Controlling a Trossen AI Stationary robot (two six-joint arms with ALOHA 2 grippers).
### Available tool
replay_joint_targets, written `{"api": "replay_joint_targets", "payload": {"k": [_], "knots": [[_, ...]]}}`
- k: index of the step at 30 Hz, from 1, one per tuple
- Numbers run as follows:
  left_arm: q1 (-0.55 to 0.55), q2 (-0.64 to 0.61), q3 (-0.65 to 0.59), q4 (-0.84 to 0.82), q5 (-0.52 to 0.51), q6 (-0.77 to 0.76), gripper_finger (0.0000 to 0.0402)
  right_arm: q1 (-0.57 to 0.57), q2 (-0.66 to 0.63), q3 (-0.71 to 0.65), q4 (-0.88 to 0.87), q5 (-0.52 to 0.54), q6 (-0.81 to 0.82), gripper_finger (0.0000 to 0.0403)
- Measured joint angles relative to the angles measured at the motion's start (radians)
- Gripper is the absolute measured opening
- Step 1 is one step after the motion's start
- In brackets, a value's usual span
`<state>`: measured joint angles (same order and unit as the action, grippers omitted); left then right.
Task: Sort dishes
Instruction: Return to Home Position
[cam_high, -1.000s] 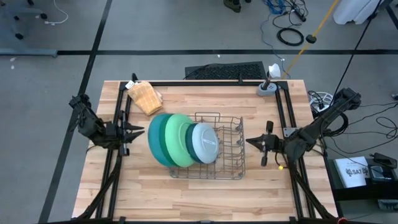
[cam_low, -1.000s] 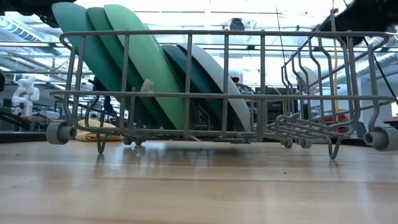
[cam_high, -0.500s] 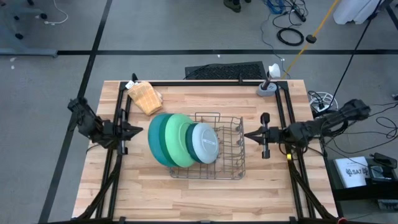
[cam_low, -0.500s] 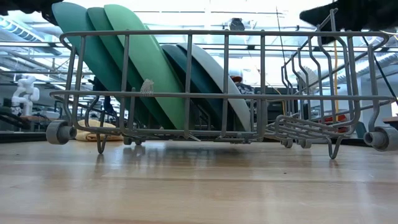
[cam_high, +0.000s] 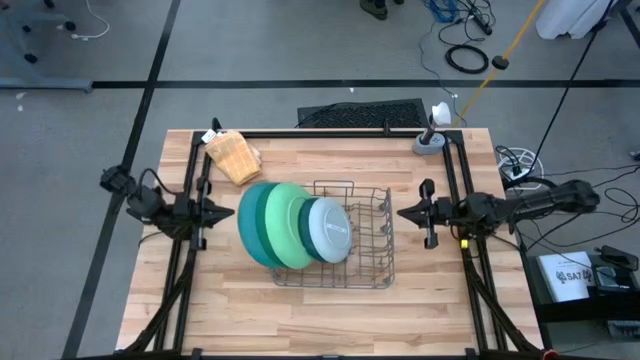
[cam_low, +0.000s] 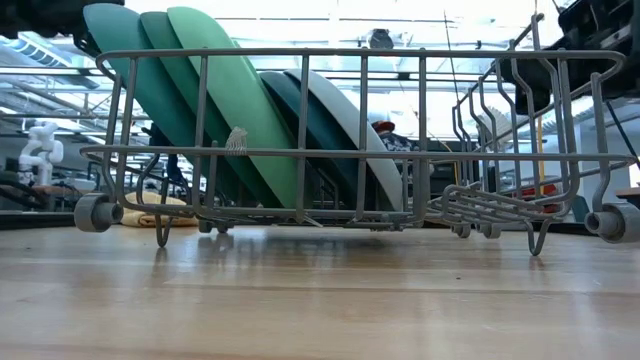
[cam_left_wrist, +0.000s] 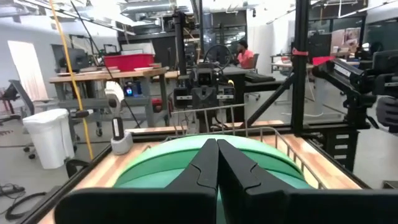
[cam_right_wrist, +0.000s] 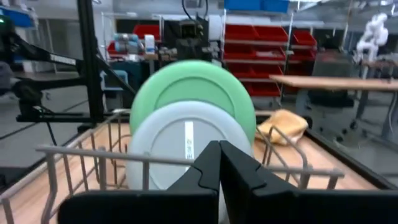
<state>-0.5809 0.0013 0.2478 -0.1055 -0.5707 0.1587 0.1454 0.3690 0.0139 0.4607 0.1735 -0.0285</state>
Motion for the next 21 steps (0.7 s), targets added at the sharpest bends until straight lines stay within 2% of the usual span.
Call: {"api": "replay_joint_targets", "payload": {"k": [9,15,21], "knots": [[0.135,-0.001,0.000,-0.043,0.147,-0.053,0.0004,-0.128,-0.121,0.000,-0.152,-0.107,0.000,0.0000],[0.199,-0.001,-0.029,-0.057,0.187,-0.094,0.0003,-0.180,-0.192,0.000,-0.214,-0.157,0.012,0.0000],[0.211,-0.001,-0.138,0.142,0.197,-0.062,0.0003,-0.190,-0.245,0.000,-0.279,-0.181,0.030,0.0000]]}}
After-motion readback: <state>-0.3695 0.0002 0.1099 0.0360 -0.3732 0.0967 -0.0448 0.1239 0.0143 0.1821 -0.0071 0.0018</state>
